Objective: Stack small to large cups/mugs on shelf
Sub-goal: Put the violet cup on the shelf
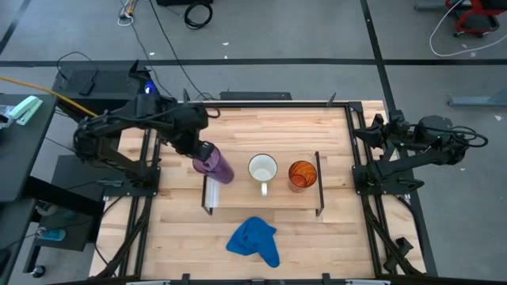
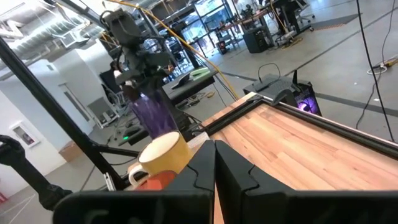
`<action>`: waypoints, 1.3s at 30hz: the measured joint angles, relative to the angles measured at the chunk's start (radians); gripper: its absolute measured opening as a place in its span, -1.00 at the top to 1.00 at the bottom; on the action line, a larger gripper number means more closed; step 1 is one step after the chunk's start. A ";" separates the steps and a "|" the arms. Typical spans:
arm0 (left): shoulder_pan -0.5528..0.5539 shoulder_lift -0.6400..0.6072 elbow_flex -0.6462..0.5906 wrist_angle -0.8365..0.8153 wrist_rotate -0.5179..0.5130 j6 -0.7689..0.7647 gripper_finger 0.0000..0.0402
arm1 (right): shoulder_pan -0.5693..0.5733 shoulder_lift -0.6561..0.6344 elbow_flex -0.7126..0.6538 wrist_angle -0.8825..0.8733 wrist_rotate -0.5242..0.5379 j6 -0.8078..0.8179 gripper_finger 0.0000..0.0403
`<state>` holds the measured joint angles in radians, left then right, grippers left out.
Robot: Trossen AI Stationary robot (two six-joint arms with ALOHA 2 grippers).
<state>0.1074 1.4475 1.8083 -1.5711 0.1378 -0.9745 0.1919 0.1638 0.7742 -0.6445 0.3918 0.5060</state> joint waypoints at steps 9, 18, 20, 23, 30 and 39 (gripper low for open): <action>0.000 0.000 -0.030 0.000 -0.078 -0.010 0.94 | 0.000 0.000 0.000 0.000 0.000 -0.001 0.95; -0.040 0.032 -0.029 0.004 -0.079 0.003 0.94 | 0.000 0.000 0.000 -0.006 0.000 -0.008 0.95; -0.046 0.038 -0.028 0.006 -0.077 0.017 0.94 | 0.000 0.000 0.000 -0.006 0.000 -0.009 0.95; -0.053 0.043 -0.024 0.008 -0.075 0.017 0.94 | 0.000 0.000 0.000 -0.006 0.000 -0.010 0.95; -0.056 0.043 -0.024 0.010 -0.076 0.017 0.94 | 0.000 0.000 0.000 -0.006 0.000 -0.011 0.95; -0.067 0.047 -0.026 0.066 -0.077 0.018 0.94 | 0.000 0.000 0.000 -0.006 0.000 -0.011 0.95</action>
<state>0.0406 1.4944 1.7821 -1.5054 0.0606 -0.9565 0.1921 0.1642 0.7746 -0.6510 0.3920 0.4950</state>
